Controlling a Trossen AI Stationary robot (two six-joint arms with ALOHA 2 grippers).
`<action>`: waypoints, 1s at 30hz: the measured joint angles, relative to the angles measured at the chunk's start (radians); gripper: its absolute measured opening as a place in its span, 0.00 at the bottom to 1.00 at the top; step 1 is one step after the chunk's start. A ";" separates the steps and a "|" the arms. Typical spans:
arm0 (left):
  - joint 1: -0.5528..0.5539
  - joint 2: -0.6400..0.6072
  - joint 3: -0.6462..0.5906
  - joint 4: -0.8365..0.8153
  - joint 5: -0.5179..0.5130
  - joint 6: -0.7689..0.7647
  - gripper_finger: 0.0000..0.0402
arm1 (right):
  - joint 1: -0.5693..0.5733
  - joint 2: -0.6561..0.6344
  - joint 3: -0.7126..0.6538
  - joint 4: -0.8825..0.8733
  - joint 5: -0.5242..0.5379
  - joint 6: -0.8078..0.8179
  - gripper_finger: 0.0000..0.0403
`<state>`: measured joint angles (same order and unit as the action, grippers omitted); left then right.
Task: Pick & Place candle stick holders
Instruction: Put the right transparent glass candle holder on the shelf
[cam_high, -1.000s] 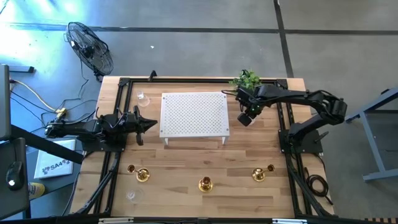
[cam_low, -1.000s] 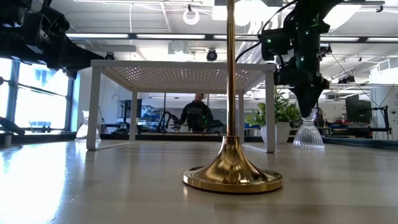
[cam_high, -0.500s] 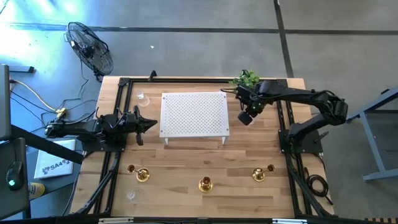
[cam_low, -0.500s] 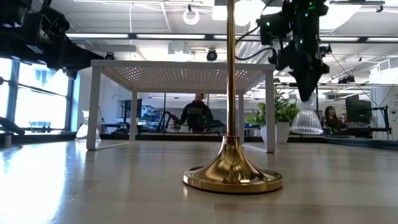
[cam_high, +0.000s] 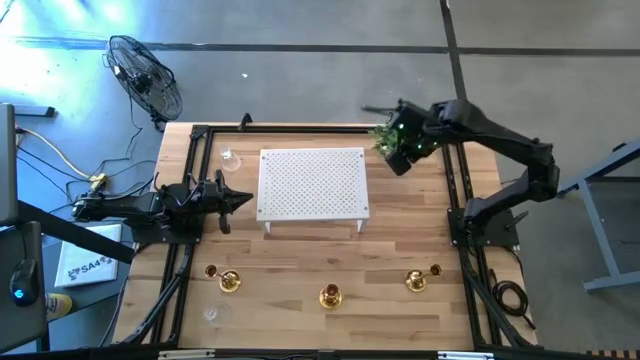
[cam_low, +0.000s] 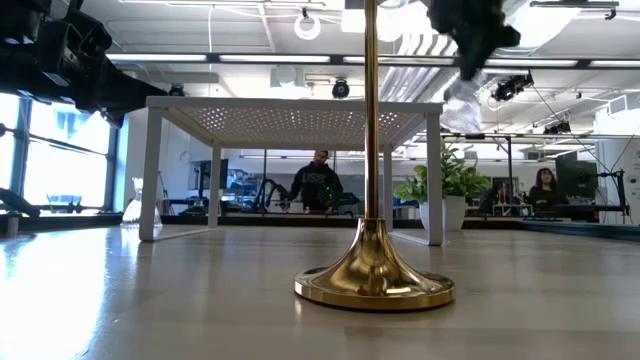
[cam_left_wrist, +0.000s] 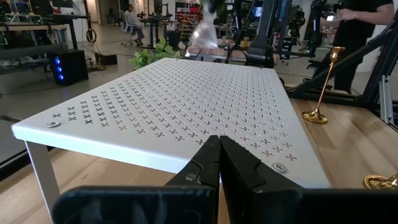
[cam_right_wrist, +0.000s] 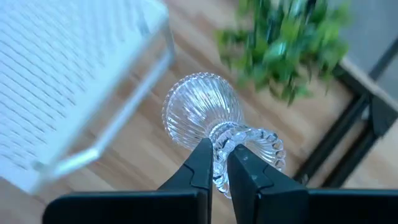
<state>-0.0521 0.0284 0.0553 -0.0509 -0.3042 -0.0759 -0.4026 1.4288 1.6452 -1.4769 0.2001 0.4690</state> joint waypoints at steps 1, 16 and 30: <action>0.000 0.000 0.000 0.000 0.000 0.000 0.00 | 0.000 0.005 0.033 0.000 0.001 -0.006 0.04; 0.000 0.000 0.000 0.000 0.000 0.000 0.00 | 0.059 0.335 0.406 0.022 -0.095 -0.183 0.04; 0.000 0.000 0.000 0.000 0.000 0.000 0.00 | 0.096 0.503 0.596 -0.074 -0.085 -0.195 0.04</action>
<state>-0.0525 0.0284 0.0551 -0.0508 -0.3042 -0.0757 -0.3065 1.9316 2.2411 -1.5513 0.1151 0.2741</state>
